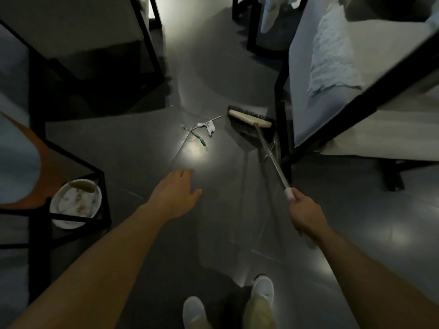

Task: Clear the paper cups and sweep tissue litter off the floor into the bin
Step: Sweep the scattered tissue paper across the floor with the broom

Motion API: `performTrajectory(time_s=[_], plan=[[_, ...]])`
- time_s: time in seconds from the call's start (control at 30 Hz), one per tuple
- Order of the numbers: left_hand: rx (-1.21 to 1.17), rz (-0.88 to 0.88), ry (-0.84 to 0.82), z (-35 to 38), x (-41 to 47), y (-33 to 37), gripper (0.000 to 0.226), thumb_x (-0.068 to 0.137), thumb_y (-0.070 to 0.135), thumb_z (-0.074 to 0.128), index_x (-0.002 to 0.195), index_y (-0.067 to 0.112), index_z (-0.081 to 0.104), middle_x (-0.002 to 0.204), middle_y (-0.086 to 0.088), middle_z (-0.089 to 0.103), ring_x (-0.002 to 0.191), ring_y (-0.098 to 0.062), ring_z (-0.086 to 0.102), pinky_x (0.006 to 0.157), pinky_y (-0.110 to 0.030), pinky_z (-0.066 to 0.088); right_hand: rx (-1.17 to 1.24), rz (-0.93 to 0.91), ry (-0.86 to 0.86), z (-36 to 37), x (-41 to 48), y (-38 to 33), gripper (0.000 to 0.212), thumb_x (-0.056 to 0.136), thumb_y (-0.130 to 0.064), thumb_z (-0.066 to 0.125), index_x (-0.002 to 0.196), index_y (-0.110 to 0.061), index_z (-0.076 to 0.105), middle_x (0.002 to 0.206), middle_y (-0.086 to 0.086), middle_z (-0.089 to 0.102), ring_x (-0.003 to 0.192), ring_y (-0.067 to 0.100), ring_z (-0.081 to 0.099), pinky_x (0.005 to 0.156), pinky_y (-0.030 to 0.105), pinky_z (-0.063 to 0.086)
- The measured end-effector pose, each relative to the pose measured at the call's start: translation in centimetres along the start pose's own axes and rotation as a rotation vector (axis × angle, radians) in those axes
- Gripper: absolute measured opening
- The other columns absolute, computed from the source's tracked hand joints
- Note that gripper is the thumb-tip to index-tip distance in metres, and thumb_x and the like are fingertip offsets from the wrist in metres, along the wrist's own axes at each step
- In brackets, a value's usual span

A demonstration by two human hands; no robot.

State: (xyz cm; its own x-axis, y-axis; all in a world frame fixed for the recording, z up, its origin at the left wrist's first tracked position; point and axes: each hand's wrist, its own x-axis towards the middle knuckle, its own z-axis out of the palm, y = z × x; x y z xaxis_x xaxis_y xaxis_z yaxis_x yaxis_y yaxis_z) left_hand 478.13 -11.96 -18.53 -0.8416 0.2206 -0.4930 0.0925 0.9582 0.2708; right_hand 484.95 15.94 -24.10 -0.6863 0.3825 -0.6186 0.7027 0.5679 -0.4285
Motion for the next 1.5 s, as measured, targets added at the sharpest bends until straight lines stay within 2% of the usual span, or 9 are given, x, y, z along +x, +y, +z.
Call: performTrajectory(time_s=[0.23,0.43,0.6,0.73,0.87,1.0,1.13,1.3,1.5], plan=[[0.035,0.036,-0.042,1.8,-4.1,-2.9,0.058,0.095,0.035,0.049,0.144,0.008,0.031,0.144,-0.012,0.039,0.133,-0.027,0.034,0.107,-0.034,0.029,0.137,0.093,-0.071,6.6,-6.4,1.5,0.039,0.1,-0.031,0.031,0.137,-0.023,0.042,0.124,0.019,0.056,0.107,0.037,0.057,0.089,0.039,0.046],[0.027,0.029,-0.039,1.5,-6.4,-3.6,0.058,0.096,0.037,0.048,0.143,0.008,0.031,0.144,-0.013,0.039,0.133,-0.027,0.035,0.108,-0.034,0.029,0.676,0.191,-0.27,8.9,-11.7,-1.6,0.023,0.104,-0.029,0.031,0.119,-0.03,0.047,0.065,0.006,0.043,0.046,0.012,0.039,0.037,0.02,0.035],[0.002,0.02,-0.004,0.4,-7.4,-4.3,0.056,0.096,0.035,0.047,0.142,0.007,0.031,0.145,-0.012,0.038,0.133,-0.027,0.034,0.108,-0.032,0.027,0.712,0.068,-0.323,7.6,-12.7,-4.0,0.04,0.104,-0.024,0.03,0.14,-0.037,0.038,0.061,0.006,0.04,0.041,0.009,0.037,0.035,0.019,0.033],[-0.03,-0.011,0.032,-0.1,-7.3,-5.6,0.057,0.095,0.035,0.049,0.143,0.009,0.033,0.144,-0.012,0.039,0.133,-0.026,0.034,0.109,-0.033,0.027,0.616,-0.032,-0.251,5.8,-11.4,-7.5,0.037,0.102,-0.019,0.03,0.124,-0.046,0.042,0.062,0.007,0.04,0.044,0.012,0.036,0.035,0.019,0.031],[-0.068,-0.08,0.059,-0.5,-6.6,-6.4,0.057,0.095,0.036,0.05,0.142,0.008,0.033,0.144,-0.011,0.039,0.13,-0.025,0.039,0.107,-0.032,0.029,0.317,-0.192,-0.117,3.3,-6.5,-10.5,0.024,0.1,-0.027,0.035,0.111,-0.027,0.057,0.066,0.009,0.051,0.047,0.017,0.045,0.044,0.027,0.039],[-0.123,-0.149,0.099,-0.8,-5.3,-6.2,0.057,0.095,0.036,0.05,0.144,0.011,0.031,0.146,-0.008,0.037,0.133,-0.024,0.035,0.107,-0.031,0.03,-0.095,-0.322,-0.043,0.2,-0.5,-12.9,0.034,0.098,-0.021,0.036,0.126,-0.02,0.054,0.108,0.019,0.063,0.087,0.036,0.062,0.073,0.036,0.052],[-0.145,-0.258,0.108,0.0,-3.3,-5.7,0.063,0.096,0.04,0.048,0.147,0.012,0.025,0.151,-0.006,0.03,0.139,-0.022,0.027,0.11,-0.03,0.024,-0.2,-0.394,-0.064,-2.0,5.9,-15.0,0.032,0.099,-0.026,0.037,0.12,-0.015,0.059,0.109,0.02,0.064,0.099,0.038,0.06,0.08,0.034,0.048],[-0.235,-0.393,0.134,3.1,-0.4,-3.4,0.064,0.095,0.041,0.049,0.147,0.012,0.025,0.151,-0.006,0.03,0.14,-0.021,0.026,0.112,-0.029,0.022,-0.133,-0.389,-0.167,-1.2,12.2,-16.6,0.032,0.102,-0.031,0.037,0.109,-0.01,0.061,0.064,0.013,0.058,0.05,0.025,0.053,0.049,0.025,0.044],[-0.266,-0.448,0.15,6.7,2.1,-0.2,0.065,0.094,0.04,0.049,0.147,0.012,0.025,0.151,-0.007,0.03,0.14,-0.021,0.025,0.112,-0.029,0.021,-0.142,-0.303,-0.272,1.4,15.8,-16.2,0.034,0.101,-0.015,0.035,0.13,-0.009,0.05,0.068,0.013,0.051,0.052,0.021,0.046,0.049,0.031,0.042]])
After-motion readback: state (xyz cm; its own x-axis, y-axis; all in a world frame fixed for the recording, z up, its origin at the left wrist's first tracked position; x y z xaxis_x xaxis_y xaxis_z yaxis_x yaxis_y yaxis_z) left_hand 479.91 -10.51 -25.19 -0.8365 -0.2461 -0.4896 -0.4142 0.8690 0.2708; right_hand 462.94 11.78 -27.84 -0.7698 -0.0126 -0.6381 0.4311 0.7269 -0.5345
